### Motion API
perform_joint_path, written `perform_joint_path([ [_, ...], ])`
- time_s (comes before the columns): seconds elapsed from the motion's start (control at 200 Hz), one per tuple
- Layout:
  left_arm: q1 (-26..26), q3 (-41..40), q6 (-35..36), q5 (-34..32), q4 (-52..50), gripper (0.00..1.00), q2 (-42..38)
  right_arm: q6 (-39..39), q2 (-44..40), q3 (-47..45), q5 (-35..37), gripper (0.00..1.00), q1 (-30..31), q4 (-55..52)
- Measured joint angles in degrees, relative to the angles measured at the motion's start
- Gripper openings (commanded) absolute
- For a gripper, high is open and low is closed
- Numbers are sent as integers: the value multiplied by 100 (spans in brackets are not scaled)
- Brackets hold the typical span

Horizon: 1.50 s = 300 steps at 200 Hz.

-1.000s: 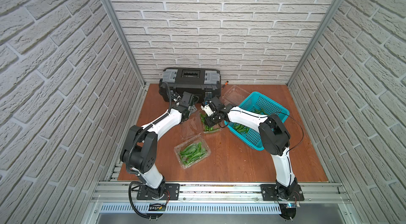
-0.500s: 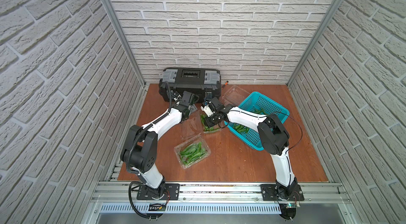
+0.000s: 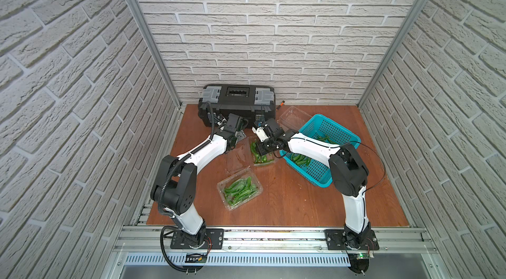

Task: Take small green peppers out of containers
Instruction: Pick up the green pepper from the packing box, then place the green pepper in the basket, then pick up the green pepper from the packing box.

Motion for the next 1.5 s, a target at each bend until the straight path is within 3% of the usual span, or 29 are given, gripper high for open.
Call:
perform_joint_path([
  [0.25, -85, 363, 339, 295, -22, 76, 328, 376, -1528, -815, 881, 7, -398, 946],
  [0.565, -264, 1217, 1154, 1204, -308, 75, 1025, 1045, -2949, -1886, 4374, 8, -616, 1250],
  [0.63, -297, 1381, 1298, 1429, -420, 75, 1220, 1469, -2970, -1956, 4850, 12, -713, 1005],
  [0.715, -343, 1545, 1451, 1646, -603, 75, 1438, 2116, -2942, -2090, 5211, 26, -911, 566],
  [0.945, -479, 2079, 1786, 1926, -1128, 74, 1818, 3104, -2566, -2184, 5353, 30, -1217, -284],
  [1.21, -579, 2568, 2004, 1982, -1521, 67, 2111, 3056, -2380, -2098, 5064, 29, -1213, -306],
  [1.5, -964, 2682, 2472, 1478, -1773, 67, 2111, 2955, -2337, -2098, 4811, 28, -1213, -203],
])
